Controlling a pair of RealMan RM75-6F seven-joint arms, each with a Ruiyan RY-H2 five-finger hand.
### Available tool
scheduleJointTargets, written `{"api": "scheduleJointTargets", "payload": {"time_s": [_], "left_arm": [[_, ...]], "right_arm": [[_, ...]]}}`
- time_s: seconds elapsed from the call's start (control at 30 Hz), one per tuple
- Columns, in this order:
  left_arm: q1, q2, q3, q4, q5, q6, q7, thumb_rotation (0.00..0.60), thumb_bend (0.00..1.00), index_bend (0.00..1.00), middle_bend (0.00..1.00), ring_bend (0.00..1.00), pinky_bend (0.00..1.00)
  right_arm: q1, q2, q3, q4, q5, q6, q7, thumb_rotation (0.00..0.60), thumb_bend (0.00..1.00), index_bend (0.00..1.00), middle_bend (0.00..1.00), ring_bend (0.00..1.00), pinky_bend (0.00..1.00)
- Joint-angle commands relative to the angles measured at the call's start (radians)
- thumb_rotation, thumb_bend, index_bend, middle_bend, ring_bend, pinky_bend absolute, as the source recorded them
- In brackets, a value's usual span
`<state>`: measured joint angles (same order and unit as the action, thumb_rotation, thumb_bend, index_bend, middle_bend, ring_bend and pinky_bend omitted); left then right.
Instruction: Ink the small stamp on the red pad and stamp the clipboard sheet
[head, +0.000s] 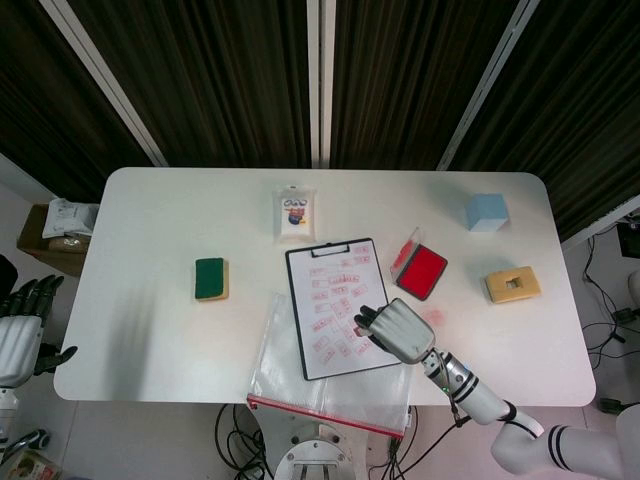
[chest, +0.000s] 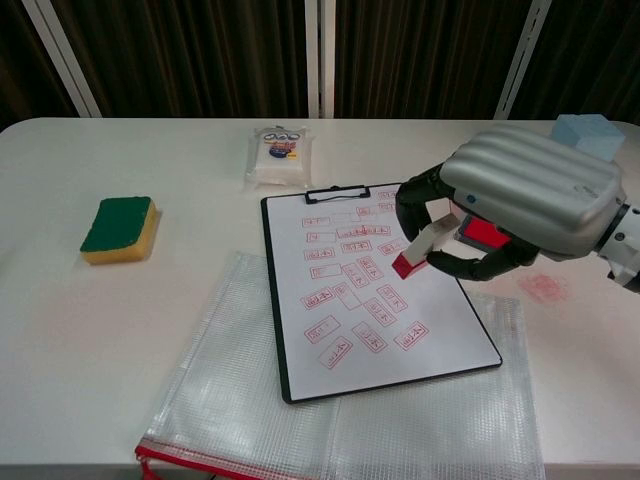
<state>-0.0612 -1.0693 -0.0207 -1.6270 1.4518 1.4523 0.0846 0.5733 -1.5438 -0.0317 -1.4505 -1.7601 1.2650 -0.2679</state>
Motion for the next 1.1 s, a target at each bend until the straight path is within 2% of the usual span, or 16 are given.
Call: {"api": "scheduleJointTargets", "payload": {"time_s": [0.03, 0.2, 0.43, 0.77, 1.1], "left_arm": [[-0.002, -0.002, 0.000, -0.002, 0.003, -0.002, 0.004, 0.600, 0.00, 0.03, 0.06, 0.06, 0.16], [-0.008, -0.004, 0.001, -0.004, 0.005, -0.009, 0.008, 0.600, 0.00, 0.03, 0.06, 0.06, 0.16], [-0.019, -0.012, 0.002, -0.004, 0.005, -0.029, 0.015, 0.600, 0.00, 0.03, 0.06, 0.06, 0.16], [-0.029, -0.017, 0.005, -0.010, 0.006, -0.043, 0.027, 0.600, 0.00, 0.03, 0.06, 0.06, 0.16], [-0.029, -0.021, 0.007, -0.005, 0.002, -0.044, 0.026, 0.600, 0.00, 0.03, 0.06, 0.06, 0.16]], "right_arm": [[-0.035, 0.051, 0.003, -0.018, -0.005, 0.050, 0.022, 0.600, 0.46, 1.00, 0.90, 0.84, 1.00], [-0.081, 0.092, -0.010, 0.035, 0.058, 0.043, 0.033, 0.600, 0.46, 1.00, 0.90, 0.84, 1.00], [-0.141, 0.086, -0.034, 0.165, 0.138, 0.006, 0.068, 0.600, 0.46, 1.00, 0.90, 0.84, 1.00], [-0.185, 0.039, -0.043, 0.277, 0.161, -0.003, 0.090, 0.600, 0.46, 1.00, 0.89, 0.84, 1.00], [-0.162, -0.007, -0.024, 0.333, 0.156, -0.046, 0.111, 0.600, 0.46, 1.00, 0.89, 0.84, 1.00]]}}
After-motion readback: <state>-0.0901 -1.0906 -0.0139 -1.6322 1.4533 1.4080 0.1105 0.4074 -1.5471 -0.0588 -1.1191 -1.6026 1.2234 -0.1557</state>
